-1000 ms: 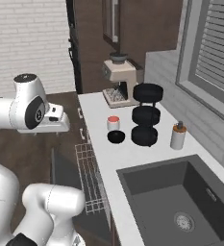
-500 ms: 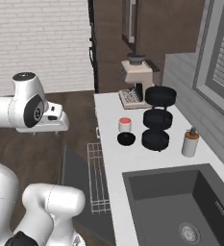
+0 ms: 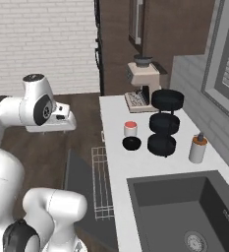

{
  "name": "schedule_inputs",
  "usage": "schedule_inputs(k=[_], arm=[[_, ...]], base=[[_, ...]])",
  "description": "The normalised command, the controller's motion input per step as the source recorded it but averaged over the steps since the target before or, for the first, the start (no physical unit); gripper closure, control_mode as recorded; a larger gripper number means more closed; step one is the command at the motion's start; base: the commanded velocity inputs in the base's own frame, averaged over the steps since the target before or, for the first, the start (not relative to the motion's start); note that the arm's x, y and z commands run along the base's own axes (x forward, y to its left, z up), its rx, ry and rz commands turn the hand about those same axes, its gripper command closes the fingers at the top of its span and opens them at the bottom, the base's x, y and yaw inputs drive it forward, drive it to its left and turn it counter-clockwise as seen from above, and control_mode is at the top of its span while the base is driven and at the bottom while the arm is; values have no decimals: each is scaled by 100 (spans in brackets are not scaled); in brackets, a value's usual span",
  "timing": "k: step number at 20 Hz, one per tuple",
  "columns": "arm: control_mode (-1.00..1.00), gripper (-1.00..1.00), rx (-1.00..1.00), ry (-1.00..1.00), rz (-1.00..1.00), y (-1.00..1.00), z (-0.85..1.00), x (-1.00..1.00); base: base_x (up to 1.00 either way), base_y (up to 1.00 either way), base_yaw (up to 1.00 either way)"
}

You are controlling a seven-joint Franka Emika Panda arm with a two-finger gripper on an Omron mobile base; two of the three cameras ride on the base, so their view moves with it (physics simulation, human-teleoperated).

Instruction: Pick up the cup and bowl from the counter, place them in the dishwasher, and close the dishwasher door.

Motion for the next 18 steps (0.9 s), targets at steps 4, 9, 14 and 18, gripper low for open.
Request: schedule_inputs(k=[4,9,14,18], arm=[[-100,-100,-4,9,-9,-18,-38,100],[-100,-100,0,11,-1,-47,-21,97],[-100,-100,0,3,0,-45,-13,68],[-100,-100,-2,0,1,-37,-26,59]], base=[[0,0,0],[0,0,0],[0,0,0],[0,0,0]])
